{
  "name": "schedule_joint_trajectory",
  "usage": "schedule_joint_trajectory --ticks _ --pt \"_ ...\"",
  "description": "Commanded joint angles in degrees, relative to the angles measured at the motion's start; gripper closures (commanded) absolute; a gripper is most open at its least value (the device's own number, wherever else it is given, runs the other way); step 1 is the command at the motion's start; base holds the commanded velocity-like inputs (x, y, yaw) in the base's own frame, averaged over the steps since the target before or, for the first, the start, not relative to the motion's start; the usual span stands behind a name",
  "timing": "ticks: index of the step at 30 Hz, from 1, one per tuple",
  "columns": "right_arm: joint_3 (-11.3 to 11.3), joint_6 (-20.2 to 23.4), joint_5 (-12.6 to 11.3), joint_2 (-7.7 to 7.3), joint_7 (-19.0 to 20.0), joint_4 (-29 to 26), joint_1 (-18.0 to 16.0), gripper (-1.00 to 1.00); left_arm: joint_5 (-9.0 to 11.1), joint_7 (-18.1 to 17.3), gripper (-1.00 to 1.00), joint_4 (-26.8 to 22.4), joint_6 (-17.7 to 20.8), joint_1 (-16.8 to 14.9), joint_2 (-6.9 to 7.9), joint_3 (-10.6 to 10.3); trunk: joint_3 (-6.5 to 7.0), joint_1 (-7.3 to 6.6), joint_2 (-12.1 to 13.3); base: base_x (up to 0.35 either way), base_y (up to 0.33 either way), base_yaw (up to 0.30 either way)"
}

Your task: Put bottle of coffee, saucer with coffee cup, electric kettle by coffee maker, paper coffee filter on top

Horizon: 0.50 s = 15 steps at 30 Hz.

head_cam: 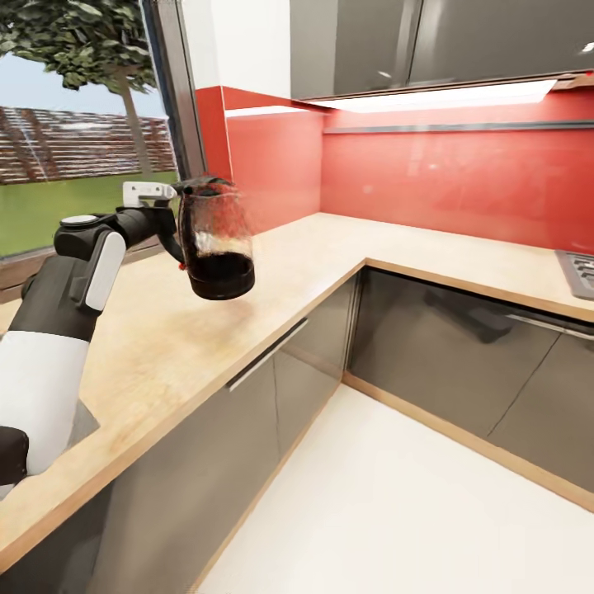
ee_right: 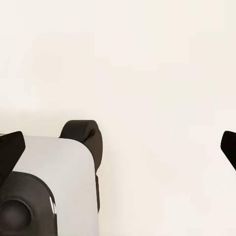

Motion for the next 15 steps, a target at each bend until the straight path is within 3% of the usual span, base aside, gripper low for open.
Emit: schedule_joint_trajectory --ticks 1,7,15 --pt "0.5 -0.4 -0.5 0.02 0.3 0.3 -0.1 -1.0 -0.1 -0.2 1.0 -0.1 0.2 -0.1 0.05 0.0 -0.05 -0.01 0.0 -0.031 -0.006 0.255" --pt "0.5 -0.4 -0.5 0.02 0.3 0.3 -0.1 -1.0 -0.1 -0.2 1.0 -0.1 0.2 -0.1 0.06 -0.1 -0.05 -0.01 0.0 -0.185 -0.064 0.222" --pt "0.5 -0.4 -0.5 0.01 0.3 0.3 -0.1 -1.0 -0.1 -0.2 1.0 -0.6 0.2 -0.1 0.08 -0.1 -0.05 -0.01 0.0 -0.298 -0.106 0.041"
